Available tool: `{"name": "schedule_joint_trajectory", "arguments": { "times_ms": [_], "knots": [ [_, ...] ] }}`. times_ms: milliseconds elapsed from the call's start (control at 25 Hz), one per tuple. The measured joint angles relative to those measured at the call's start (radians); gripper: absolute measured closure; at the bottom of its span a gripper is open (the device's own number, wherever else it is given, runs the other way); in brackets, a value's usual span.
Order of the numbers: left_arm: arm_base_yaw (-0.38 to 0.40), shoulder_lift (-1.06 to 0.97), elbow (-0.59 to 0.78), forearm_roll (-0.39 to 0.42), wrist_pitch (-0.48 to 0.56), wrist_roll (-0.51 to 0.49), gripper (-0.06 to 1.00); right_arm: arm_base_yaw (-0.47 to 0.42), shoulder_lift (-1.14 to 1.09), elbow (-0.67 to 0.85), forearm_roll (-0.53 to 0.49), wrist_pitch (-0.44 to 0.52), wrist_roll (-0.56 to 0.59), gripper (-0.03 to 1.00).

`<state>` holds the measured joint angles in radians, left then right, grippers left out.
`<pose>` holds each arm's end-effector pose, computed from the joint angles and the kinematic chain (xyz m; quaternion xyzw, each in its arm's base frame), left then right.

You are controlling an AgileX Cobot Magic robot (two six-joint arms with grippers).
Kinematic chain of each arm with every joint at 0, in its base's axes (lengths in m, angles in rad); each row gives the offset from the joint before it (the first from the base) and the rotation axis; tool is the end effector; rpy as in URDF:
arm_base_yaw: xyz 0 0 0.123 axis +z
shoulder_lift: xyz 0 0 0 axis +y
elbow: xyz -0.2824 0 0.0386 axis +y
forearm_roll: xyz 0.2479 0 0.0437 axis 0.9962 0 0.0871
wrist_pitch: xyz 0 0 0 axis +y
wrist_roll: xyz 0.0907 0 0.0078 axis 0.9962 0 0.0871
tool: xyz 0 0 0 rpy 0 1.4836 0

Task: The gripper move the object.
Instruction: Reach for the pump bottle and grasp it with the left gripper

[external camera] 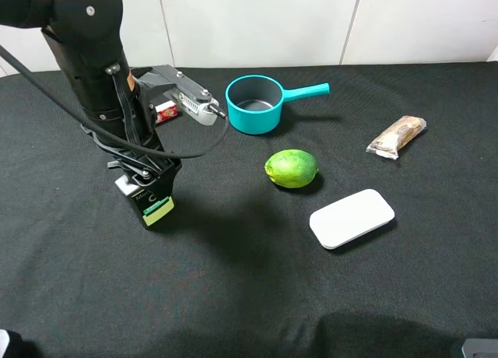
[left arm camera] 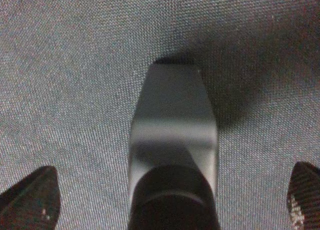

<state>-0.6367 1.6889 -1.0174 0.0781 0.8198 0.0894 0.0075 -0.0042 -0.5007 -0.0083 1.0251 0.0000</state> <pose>0.2507 -0.1789 0.1892 0.3762 0.9223 0.0070 0.0884 -0.0041 -0.0007 0.2803 -0.0031 0.8425 -0.0021 0.5387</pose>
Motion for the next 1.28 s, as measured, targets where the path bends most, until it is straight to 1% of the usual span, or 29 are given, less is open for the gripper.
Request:
{"name": "schedule_joint_trajectory", "arguments": {
  "times_ms": [360, 800, 1280],
  "knots": [
    [0.0, 0.053, 0.013, 0.0, -0.031, 0.0, 0.07, 0.0, 0.0, 0.0, 0.008, 0.0, 0.0, 0.27],
    [0.0, 0.059, 0.013, -0.002, -0.059, 0.0, 0.07, 0.0, 0.0, 0.0, 0.008, 0.0, 0.0, 0.27],
    [0.0, 0.059, 0.013, -0.003, -0.06, 0.0, 0.07, 0.0, 0.0, 0.0, 0.008, 0.0, 0.0, 0.27]
  ]
}}
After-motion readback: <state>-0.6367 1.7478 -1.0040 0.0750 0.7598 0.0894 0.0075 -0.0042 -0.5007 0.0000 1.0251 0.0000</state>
